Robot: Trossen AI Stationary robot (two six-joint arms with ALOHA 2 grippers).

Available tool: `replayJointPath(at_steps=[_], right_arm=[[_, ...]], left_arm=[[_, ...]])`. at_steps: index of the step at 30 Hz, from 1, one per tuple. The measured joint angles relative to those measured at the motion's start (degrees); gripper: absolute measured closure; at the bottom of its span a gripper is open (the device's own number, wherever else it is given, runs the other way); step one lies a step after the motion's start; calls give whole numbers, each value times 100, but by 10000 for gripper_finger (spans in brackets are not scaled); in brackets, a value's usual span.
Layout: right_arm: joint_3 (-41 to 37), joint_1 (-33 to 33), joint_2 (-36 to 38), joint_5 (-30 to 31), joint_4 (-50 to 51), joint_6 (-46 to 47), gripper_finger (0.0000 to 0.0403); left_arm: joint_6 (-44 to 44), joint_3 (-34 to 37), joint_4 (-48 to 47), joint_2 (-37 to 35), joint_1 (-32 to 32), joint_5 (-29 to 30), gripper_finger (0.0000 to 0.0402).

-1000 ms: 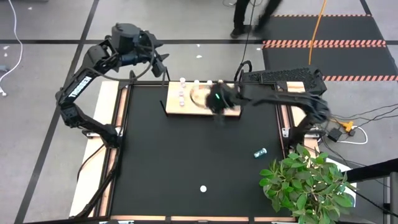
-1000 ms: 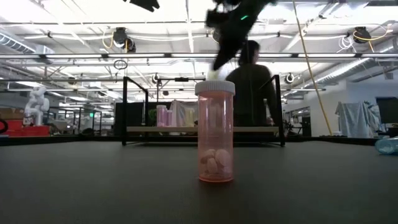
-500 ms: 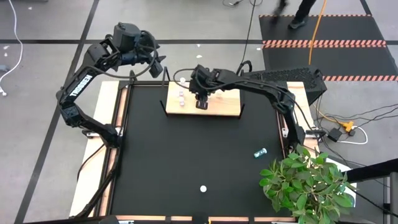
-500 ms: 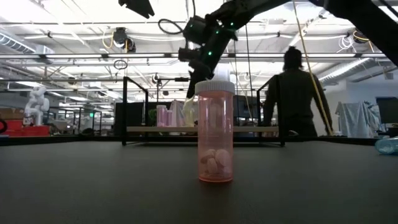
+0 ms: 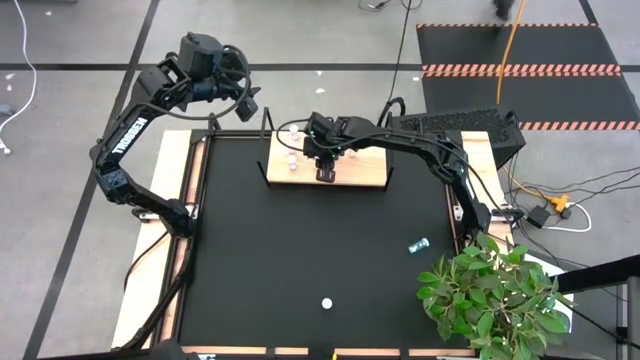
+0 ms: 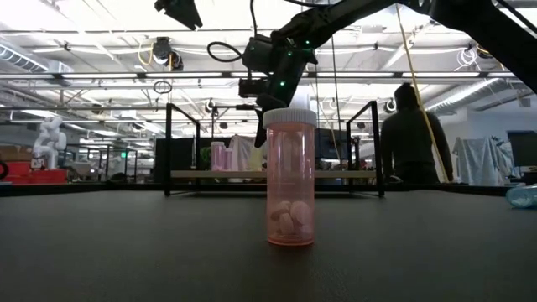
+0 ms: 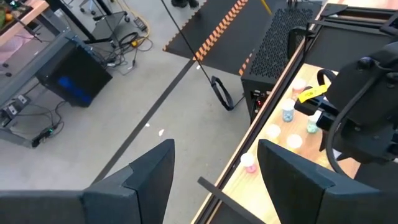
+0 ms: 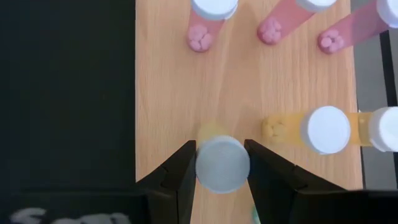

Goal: Pick and place medicine bottles onto shelf by color
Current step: Put the yellow pill bottle on the shelf aligned with the other yellow pill bottles, then put the blue pill bottle on the shelf aligned with the other blue pill bottles

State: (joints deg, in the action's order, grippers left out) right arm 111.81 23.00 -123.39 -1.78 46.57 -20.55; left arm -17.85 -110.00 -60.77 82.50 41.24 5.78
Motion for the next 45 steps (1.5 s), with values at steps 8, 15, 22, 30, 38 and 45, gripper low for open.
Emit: replayJointPath(at_steps=[8, 15, 22, 30, 38, 45], right_arm=[[0, 24, 0, -8, -96, -122, 285], [-2, 28, 0, -151, -88, -162, 285], [-4, 28, 0, -153, -89, -203, 283], [-7, 38, 0, -151, -186, -179, 254], [-7, 134, 0, -152, -223, 23, 227], [-15, 138, 149, -138, -141, 227, 225]], left_arm=[[0, 0, -43, 0, 4, 0, 169], [-117, 0, -245, 0, 4, 0, 169], [-140, 0, -400, 0, 5, 0, 169], [-135, 0, -430, 0, 4, 0, 169], [-118, 0, -489, -1, 4, 0, 169], [-48, 0, -611, -2, 4, 0, 169]])
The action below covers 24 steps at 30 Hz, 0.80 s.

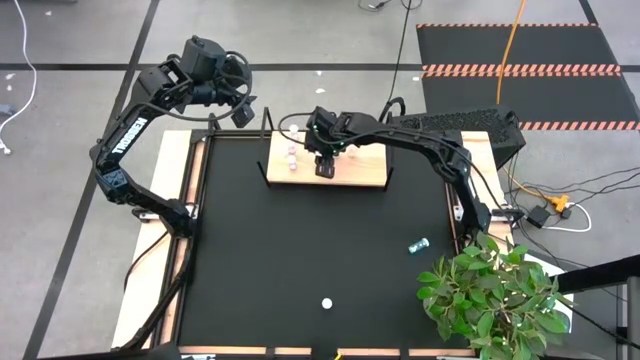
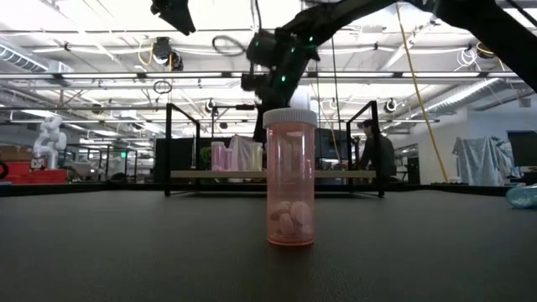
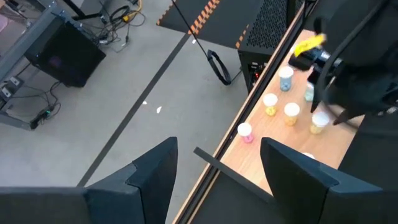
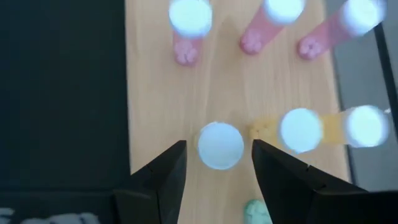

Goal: Pick and place medicine bottles onto shelf by color
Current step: Put the blue pill bottle on the shelf aligned with the other blue pill bottles

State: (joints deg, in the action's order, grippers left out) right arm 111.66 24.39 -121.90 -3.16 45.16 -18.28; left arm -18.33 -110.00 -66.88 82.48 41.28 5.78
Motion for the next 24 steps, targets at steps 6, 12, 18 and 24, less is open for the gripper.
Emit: replayJointPath(at_steps=[6, 12, 18, 24], right_arm=[[0, -153, 697, 26, 345, 159, 224], [3, -382, 1537, 13, 1817, 756, 224], [-959, -1016, 2345, 10, 2646, 664, 224], [-2696, -1601, 3494, 9, 2393, 1407, 224]], left_arm=[[2, 0, -4, 0, 0, 0, 169], [180, 0, 58, 0, -48, -24, 169], [672, 0, 99, 0, -370, -129, 169], [1414, 0, 97, 0, -945, -131, 169]])
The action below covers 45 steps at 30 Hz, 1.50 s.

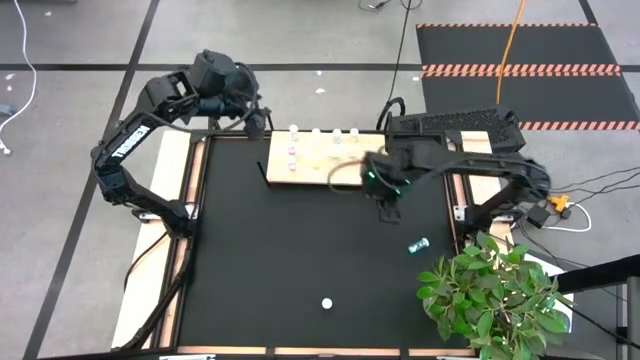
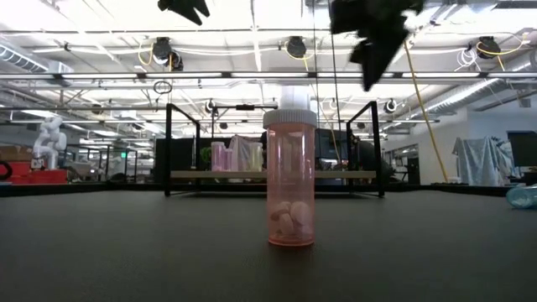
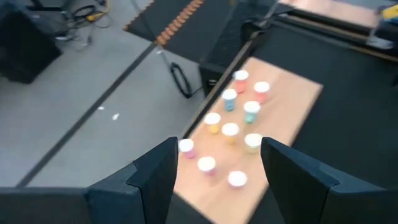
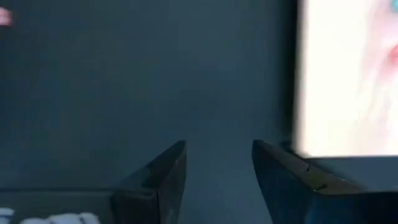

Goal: Pick and place medicine bottles onto shelf by color
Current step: Put the blue pill bottle on the shelf aligned with the other blue pill bottles

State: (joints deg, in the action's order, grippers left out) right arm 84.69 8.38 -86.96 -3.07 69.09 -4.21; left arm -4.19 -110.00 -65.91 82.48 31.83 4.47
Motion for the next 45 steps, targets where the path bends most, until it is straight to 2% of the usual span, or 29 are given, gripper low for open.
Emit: replayJointPath(at_steps=[4, 8, 11, 15, 21, 28, 33, 38, 45], right_arm=[[-899, -397, 753, -23, -203, 1243, 224], [-1694, -674, 1360, -29, -88, 3393, 224], [-2304, -797, 1639, -513, 107, 5096, 225], [-3114, -912, 1875, -1299, 75, 6623, 225], [-4138, -1038, 2104, -1542, -255, 7973, 225], [-4833, -1038, 2398, -1662, -1515, 9398, 225], [-5301, -1038, 2463, -1823, -1855, 10389, 225], [-5655, -1038, 2471, -1972, -2439, 11003, 225], [-5723, -1038, 2538, -1965, -3159, 11387, 225]], left_arm=[[195, 0, 50, 12, -463, -4, 169], [324, -3, 394, 167, -903, 10, 169], [325, -2, 731, 236, -1102, 119, 169], [208, -2, 989, 314, -1151, 149, 169], [-180, -2, 1230, 382, -1049, 164, 169], [-662, -2, 1219, 380, -844, 166, 169], [-958, -2, 1157, 380, -659, 166, 169], [-1110, -2, 1135, 380, -525, 166, 169], [-1340, -2, 1119, 380, -397, 166, 169]])
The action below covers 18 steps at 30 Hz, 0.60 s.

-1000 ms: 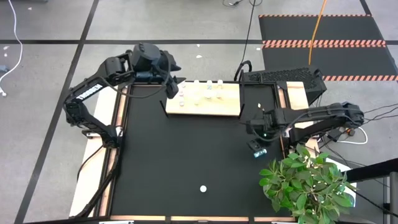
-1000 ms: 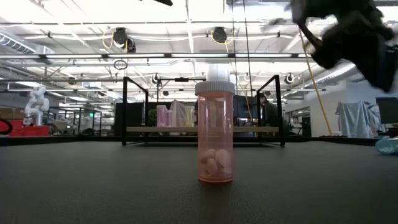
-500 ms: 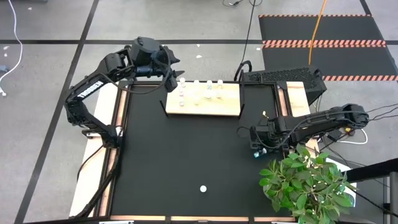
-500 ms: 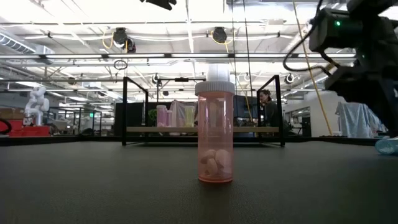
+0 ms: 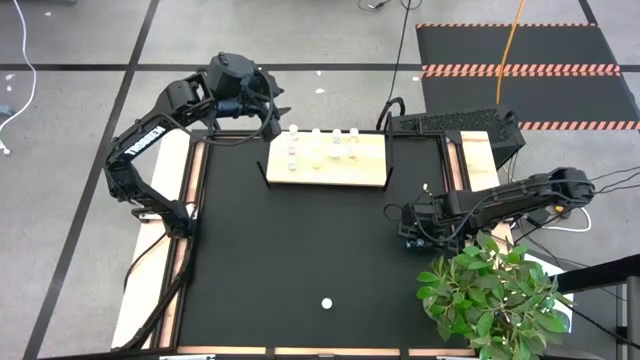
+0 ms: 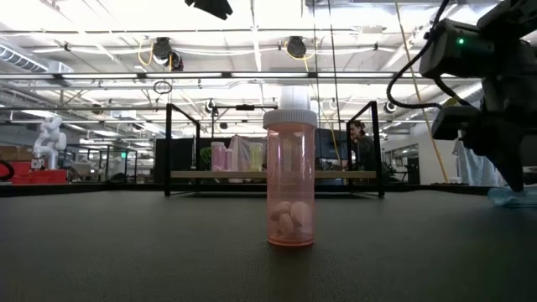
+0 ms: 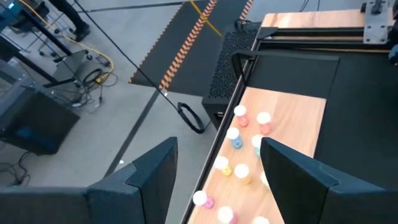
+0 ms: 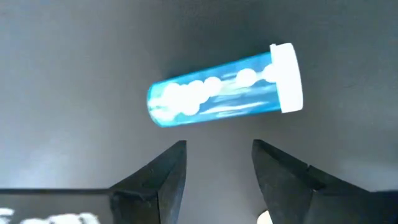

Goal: Pick and place medicine bottles onto shelf by color
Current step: Put the blue pill bottle on the shelf aligned with the other blue pill bottles

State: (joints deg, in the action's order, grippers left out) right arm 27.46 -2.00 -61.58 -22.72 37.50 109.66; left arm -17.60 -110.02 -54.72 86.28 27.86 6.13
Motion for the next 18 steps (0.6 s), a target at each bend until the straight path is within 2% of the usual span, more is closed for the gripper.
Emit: replayJointPath(at_steps=[8, 12, 18], right_arm=[[0, 1, 288, 275, 92, 535, 225], [0, 1, 406, 593, 423, 974, 225], [0, 0, 424, 753, 834, 1368, 225]], left_arm=[[-179, 0, -13, 0, 45, -2, 170], [-180, 0, -13, 0, 45, -2, 170], [-181, 0, -22, 0, 45, -4, 170]])
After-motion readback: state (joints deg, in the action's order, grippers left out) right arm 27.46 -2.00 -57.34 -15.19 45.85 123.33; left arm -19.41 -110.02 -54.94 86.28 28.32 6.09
